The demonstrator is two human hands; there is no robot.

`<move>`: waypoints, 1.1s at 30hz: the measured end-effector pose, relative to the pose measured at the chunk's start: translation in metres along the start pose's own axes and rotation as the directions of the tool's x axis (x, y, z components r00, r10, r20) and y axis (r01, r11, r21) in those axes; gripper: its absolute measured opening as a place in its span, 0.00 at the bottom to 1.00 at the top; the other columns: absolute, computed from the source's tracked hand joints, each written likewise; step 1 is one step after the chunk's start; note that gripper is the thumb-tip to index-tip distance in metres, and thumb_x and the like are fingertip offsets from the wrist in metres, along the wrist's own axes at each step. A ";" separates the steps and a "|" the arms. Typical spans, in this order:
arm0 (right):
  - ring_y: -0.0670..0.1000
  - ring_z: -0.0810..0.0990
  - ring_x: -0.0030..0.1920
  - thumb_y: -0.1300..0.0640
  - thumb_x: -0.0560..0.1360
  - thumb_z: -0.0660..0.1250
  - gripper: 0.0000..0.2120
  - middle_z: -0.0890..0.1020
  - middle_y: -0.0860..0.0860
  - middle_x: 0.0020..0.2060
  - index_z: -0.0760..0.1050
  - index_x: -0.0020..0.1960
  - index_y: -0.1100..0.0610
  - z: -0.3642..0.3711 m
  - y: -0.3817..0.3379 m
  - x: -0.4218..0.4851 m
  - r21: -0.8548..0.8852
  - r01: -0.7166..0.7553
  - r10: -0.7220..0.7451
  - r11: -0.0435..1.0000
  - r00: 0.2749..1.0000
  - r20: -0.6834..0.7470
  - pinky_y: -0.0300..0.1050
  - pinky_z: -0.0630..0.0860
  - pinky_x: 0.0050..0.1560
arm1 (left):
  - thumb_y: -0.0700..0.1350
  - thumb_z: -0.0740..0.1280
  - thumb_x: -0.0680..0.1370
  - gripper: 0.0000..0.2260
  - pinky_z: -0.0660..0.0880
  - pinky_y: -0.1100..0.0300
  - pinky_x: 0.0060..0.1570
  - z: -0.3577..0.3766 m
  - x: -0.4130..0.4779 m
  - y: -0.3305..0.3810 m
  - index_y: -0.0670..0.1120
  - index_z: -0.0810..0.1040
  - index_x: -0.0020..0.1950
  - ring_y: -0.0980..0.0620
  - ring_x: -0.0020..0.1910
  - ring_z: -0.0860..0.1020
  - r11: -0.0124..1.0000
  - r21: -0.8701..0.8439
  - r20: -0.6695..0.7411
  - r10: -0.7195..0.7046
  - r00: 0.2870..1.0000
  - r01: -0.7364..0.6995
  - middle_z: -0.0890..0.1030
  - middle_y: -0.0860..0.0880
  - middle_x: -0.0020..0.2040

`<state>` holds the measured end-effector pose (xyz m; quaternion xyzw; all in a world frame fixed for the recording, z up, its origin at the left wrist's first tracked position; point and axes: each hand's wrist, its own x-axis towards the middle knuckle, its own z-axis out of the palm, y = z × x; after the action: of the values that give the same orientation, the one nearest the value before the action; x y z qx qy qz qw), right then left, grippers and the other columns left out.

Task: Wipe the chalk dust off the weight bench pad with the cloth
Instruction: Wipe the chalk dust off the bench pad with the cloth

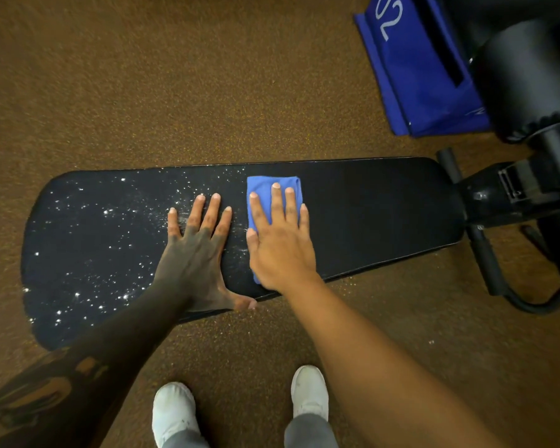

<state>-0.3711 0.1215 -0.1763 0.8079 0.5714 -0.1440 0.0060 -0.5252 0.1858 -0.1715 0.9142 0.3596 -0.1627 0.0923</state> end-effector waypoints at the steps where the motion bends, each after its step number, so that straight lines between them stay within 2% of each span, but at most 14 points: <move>1: 0.59 0.36 0.79 0.45 0.83 0.47 0.29 0.42 0.56 0.81 0.43 0.81 0.49 0.002 0.000 -0.008 -0.004 0.015 -0.015 1.000 1.000 0.004 0.61 0.41 0.77 | 0.90 0.48 0.50 0.73 0.42 0.31 0.76 0.000 0.000 0.000 0.42 0.39 0.81 0.41 0.80 0.35 1.000 -0.002 -0.001 0.003 1.000 -0.003 0.36 0.42 0.82; 7: 0.56 0.39 0.80 0.46 0.83 0.47 0.28 0.45 0.54 0.81 0.45 0.81 0.49 0.010 0.025 -0.040 -0.026 0.087 -0.088 0.996 0.996 -0.004 0.60 0.44 0.78 | 0.90 0.48 0.50 0.74 0.44 0.30 0.75 -0.002 -0.001 0.000 0.41 0.44 0.81 0.40 0.81 0.39 1.000 -0.005 -0.003 0.012 1.000 -0.012 0.40 0.41 0.82; 9: 0.56 0.41 0.80 0.46 0.82 0.46 0.28 0.47 0.53 0.81 0.47 0.81 0.49 0.010 0.050 -0.046 -0.030 0.087 -0.088 0.996 0.996 -0.013 0.60 0.46 0.78 | 0.90 0.49 0.50 0.74 0.43 0.30 0.75 -0.002 -0.001 0.000 0.41 0.43 0.81 0.40 0.81 0.39 1.000 0.000 -0.003 0.016 1.000 -0.016 0.40 0.40 0.82; 13: 0.54 0.38 0.80 0.45 0.82 0.43 0.28 0.43 0.52 0.81 0.42 0.80 0.49 0.003 0.107 -0.052 -0.037 -0.090 0.089 0.995 0.996 -0.028 0.60 0.46 0.78 | 0.90 0.49 0.50 0.74 0.41 0.30 0.76 -0.001 -0.001 -0.003 0.42 0.39 0.81 0.40 0.80 0.36 1.000 0.002 -0.006 0.025 1.000 -0.025 0.37 0.41 0.82; 17: 0.57 0.39 0.80 0.45 0.82 0.41 0.28 0.44 0.56 0.81 0.42 0.81 0.50 0.004 0.087 -0.047 -0.020 -0.188 0.187 0.982 0.981 -0.061 0.59 0.43 0.78 | 0.90 0.47 0.49 0.74 0.40 0.30 0.76 0.000 0.000 -0.003 0.42 0.37 0.81 0.40 0.80 0.34 1.000 0.016 0.000 0.015 1.000 -0.015 0.34 0.41 0.81; 20: 0.58 0.36 0.79 0.45 0.82 0.42 0.29 0.41 0.55 0.80 0.40 0.81 0.50 0.010 0.046 -0.054 -0.019 -0.070 0.069 0.997 0.997 -0.027 0.59 0.40 0.78 | 0.90 0.47 0.49 0.74 0.42 0.30 0.76 -0.001 0.000 -0.001 0.42 0.38 0.81 0.40 0.80 0.35 1.000 0.019 -0.003 0.009 1.000 -0.009 0.35 0.41 0.81; 23: 0.58 0.38 0.80 0.46 0.82 0.43 0.29 0.45 0.55 0.81 0.44 0.81 0.50 0.012 0.044 -0.058 -0.040 0.074 -0.074 0.996 0.997 0.011 0.61 0.44 0.78 | 0.90 0.48 0.49 0.74 0.43 0.30 0.75 -0.002 0.000 0.001 0.41 0.41 0.81 0.40 0.81 0.36 1.000 0.013 -0.002 0.005 1.000 -0.005 0.38 0.41 0.82; 25: 0.57 0.40 0.80 0.47 0.82 0.45 0.28 0.47 0.54 0.81 0.46 0.81 0.50 0.008 0.054 -0.044 -0.037 0.075 -0.075 0.997 0.997 -0.002 0.62 0.47 0.77 | 0.90 0.48 0.49 0.74 0.42 0.30 0.76 -0.001 0.001 0.001 0.41 0.42 0.81 0.40 0.81 0.37 1.000 0.012 -0.004 0.005 1.000 -0.005 0.38 0.41 0.82; 30: 0.58 0.38 0.79 0.46 0.83 0.46 0.29 0.43 0.55 0.81 0.43 0.81 0.51 0.001 0.039 -0.002 -0.019 -0.062 0.061 0.998 0.998 -0.034 0.61 0.42 0.78 | 0.90 0.48 0.48 0.75 0.41 0.31 0.76 -0.001 0.000 0.001 0.42 0.40 0.81 0.41 0.80 0.35 1.000 0.026 -0.002 0.001 1.000 0.000 0.37 0.41 0.82; 33: 0.58 0.37 0.79 0.46 0.83 0.45 0.29 0.42 0.56 0.81 0.42 0.81 0.51 0.004 0.037 -0.027 -0.019 0.001 -0.001 1.000 1.000 -0.016 0.60 0.42 0.78 | 0.90 0.48 0.49 0.74 0.42 0.30 0.76 -0.001 0.000 0.001 0.42 0.42 0.81 0.41 0.81 0.36 1.000 0.022 -0.010 0.003 1.000 -0.003 0.38 0.41 0.82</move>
<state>-0.3462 0.0832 -0.1797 0.8087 0.5732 -0.1320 0.0092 -0.5243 0.1855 -0.1706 0.9165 0.3569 -0.1619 0.0805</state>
